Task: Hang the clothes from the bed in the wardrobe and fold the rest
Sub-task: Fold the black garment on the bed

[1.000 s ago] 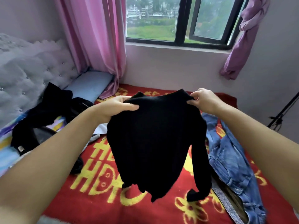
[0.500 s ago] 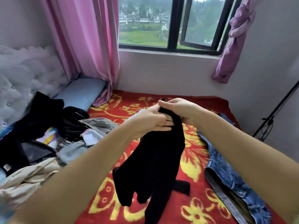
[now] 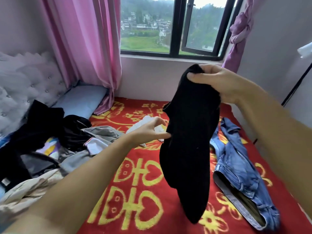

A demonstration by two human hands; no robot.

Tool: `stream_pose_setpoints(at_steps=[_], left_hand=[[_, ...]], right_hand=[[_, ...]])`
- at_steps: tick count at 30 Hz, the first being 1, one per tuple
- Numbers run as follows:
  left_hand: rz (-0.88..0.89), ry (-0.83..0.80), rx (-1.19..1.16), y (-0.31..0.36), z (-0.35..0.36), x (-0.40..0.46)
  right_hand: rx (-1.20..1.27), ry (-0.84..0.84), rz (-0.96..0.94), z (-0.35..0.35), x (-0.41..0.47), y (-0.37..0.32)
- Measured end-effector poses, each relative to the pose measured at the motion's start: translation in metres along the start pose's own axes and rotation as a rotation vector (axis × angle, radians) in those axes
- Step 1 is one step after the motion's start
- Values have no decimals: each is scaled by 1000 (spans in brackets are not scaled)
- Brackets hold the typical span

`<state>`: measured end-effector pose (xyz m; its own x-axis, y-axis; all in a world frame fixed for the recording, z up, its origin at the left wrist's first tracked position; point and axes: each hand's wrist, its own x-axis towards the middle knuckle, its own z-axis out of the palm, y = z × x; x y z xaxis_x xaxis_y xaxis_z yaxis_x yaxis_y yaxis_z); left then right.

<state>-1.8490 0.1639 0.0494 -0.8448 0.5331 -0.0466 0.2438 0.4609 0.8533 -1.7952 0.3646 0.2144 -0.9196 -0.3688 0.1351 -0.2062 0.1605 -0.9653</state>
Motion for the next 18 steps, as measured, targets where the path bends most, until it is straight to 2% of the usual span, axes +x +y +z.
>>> stream_pose_setpoints(at_steps=[2,5,8,11,15,18], left_hand=[[4,-43,-134,14,8,-1],[10,-106,-191,33,18,-8],[33,46,-207,31,12,-29],[116,211,-287,32,-1,-50],[175,334,-111,60,-9,-69],[193,384,34,81,-14,-90]], right_hand=[[-22,-13,0,-3,-8,-2],[-58,34,4,-7,-21,6],[-106,145,6,-21,-38,14],[-280,184,39,-40,-54,31],[-618,247,31,-52,-75,49],[-847,248,-112,-50,-93,45]])
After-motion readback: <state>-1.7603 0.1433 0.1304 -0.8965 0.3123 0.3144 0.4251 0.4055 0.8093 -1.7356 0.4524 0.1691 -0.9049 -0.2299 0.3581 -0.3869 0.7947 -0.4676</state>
